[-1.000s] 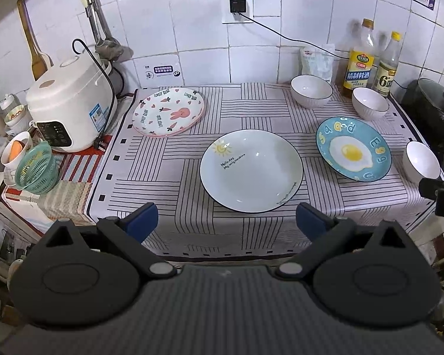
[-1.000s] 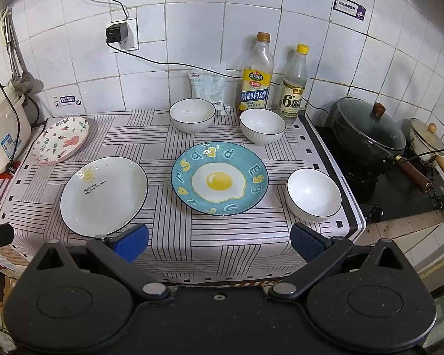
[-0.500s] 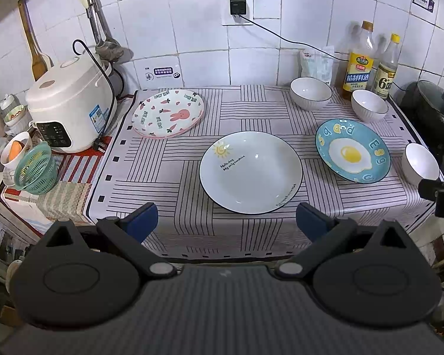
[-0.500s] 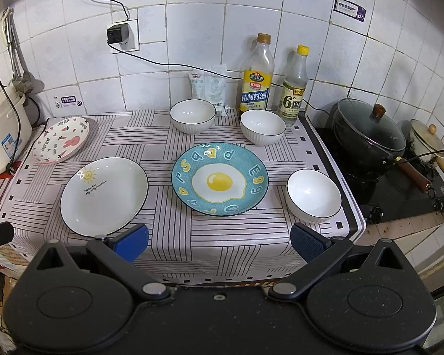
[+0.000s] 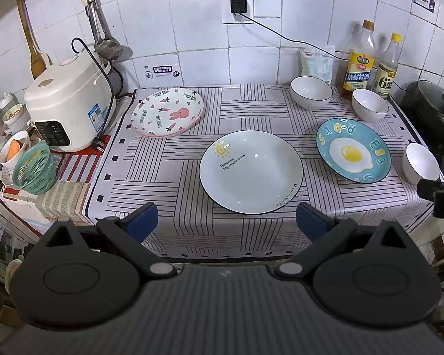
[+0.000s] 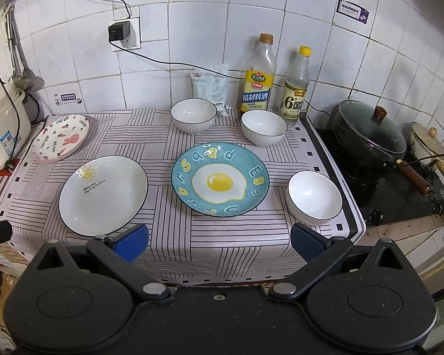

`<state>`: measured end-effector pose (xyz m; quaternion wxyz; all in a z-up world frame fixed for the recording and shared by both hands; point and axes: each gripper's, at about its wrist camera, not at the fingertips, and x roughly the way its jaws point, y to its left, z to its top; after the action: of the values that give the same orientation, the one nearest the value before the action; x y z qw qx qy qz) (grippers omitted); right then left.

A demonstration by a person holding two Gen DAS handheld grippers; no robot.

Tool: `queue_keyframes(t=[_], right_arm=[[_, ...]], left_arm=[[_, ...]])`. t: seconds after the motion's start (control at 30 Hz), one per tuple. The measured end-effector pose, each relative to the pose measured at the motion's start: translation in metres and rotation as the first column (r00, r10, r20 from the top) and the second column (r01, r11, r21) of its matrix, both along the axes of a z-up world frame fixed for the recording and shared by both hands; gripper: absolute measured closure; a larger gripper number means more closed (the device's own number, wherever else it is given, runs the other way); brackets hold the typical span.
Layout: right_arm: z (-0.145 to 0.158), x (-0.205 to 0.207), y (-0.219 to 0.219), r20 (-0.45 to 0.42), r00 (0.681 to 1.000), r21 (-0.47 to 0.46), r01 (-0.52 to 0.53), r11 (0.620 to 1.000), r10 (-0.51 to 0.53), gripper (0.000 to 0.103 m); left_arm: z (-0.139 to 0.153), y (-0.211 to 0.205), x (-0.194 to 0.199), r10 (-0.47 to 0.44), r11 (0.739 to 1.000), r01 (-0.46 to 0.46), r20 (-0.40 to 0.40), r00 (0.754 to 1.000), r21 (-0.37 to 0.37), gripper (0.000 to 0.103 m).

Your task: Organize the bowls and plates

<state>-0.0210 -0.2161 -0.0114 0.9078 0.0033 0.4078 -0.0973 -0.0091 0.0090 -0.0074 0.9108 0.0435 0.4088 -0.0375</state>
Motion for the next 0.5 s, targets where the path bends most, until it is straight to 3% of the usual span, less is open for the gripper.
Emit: queue_keyframes(t=[0.17, 0.3, 0.43, 0.5], right_arm=[[0.002, -0.003, 0.002, 0.088, 0.994, 0.053, -0.074, 0.996, 0.069, 0.0], [-0.005, 0.006, 0.012, 0.168, 0.971, 0.051, -0.18, 0.982, 0.17, 0.0], [-0.025, 0.025, 0.01, 0.27, 0.923, 0.15, -0.321, 0.935, 0.273, 0.0], [-0.039, 0.04, 0.011, 0.28, 0.913, 0.184, -0.355, 0.916, 0.298, 0.0]], left_arm=[[-0.002, 0.009, 0.012, -0.004, 1.0, 0.004, -0.004, 1.0, -0.018, 0.002], [-0.003, 0.025, 0.029, 0.049, 0.995, -0.048, 0.009, 0.999, -0.088, 0.002], [-0.014, 0.035, 0.057, 0.071, 0.996, -0.071, -0.006, 0.997, -0.052, 0.004], [-0.025, 0.042, 0.074, 0.082, 0.995, -0.083, -0.029, 0.996, -0.057, 0.005]])
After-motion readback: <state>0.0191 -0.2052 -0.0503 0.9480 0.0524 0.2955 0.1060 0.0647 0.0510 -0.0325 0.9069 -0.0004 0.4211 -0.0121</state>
